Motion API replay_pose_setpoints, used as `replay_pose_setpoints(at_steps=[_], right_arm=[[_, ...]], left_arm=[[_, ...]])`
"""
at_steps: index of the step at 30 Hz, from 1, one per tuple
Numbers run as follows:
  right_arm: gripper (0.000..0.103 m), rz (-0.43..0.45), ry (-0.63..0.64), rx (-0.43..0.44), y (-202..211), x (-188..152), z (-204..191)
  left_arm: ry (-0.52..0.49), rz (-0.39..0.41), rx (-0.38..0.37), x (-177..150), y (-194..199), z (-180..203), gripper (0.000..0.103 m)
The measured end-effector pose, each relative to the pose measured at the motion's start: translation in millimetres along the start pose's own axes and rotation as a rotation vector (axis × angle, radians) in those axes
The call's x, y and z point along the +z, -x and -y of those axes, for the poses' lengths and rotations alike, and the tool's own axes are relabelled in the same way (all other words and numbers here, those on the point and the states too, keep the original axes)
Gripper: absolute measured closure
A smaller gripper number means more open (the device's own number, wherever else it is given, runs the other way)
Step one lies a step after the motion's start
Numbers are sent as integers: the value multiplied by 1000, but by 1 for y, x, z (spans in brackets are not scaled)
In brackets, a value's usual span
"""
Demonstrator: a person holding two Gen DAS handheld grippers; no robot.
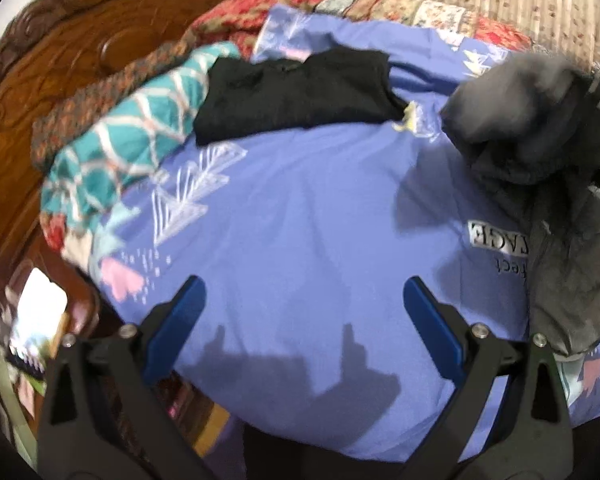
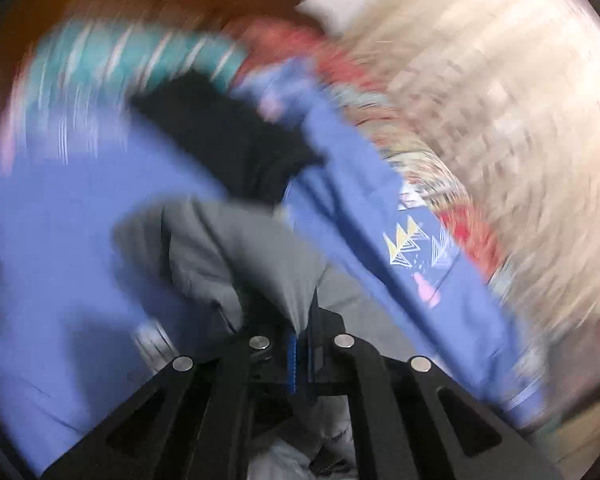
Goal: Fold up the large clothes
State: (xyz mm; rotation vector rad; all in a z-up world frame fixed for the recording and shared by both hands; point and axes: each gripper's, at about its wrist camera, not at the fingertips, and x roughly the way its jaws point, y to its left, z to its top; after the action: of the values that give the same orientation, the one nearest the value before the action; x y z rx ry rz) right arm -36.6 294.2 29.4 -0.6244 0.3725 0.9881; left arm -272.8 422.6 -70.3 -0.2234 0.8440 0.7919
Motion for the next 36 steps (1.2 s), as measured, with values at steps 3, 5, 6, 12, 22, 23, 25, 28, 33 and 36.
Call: replay_pose_setpoints(at_steps=[3,5,6,12,22,23,25,28,33,36], right_arm=[[77,90,-193,51,67,17,70],[77,138,-295,68,108,22,114],[77,158,-334,70,124,20,131],[77,297,-532,89,214,-6,199],[77,420,-582,97,298,-46,211],[77,422,-581,96,301,-49,210],[77,427,-580,101,308,-55,208],[77,436,-592,107,312,-66,208],[77,440,-625,88,318,-84,213],[77,447,-666,83,313,-92,224]], left_arm=[[-58,61,-11,20,8,14,7],[-90,122,-32,40,19,28,7],[-110,168,-48,52,29,38,7],[-163,376,-294,94,90,81,7],[-388,570,-624,115,151,190,7],[-407,568,-643,116,152,199,7],[-442,555,-690,120,150,218,7],[-495,527,-815,122,147,244,9],[-509,454,-834,129,134,272,96],[-380,505,-811,154,146,240,97]])
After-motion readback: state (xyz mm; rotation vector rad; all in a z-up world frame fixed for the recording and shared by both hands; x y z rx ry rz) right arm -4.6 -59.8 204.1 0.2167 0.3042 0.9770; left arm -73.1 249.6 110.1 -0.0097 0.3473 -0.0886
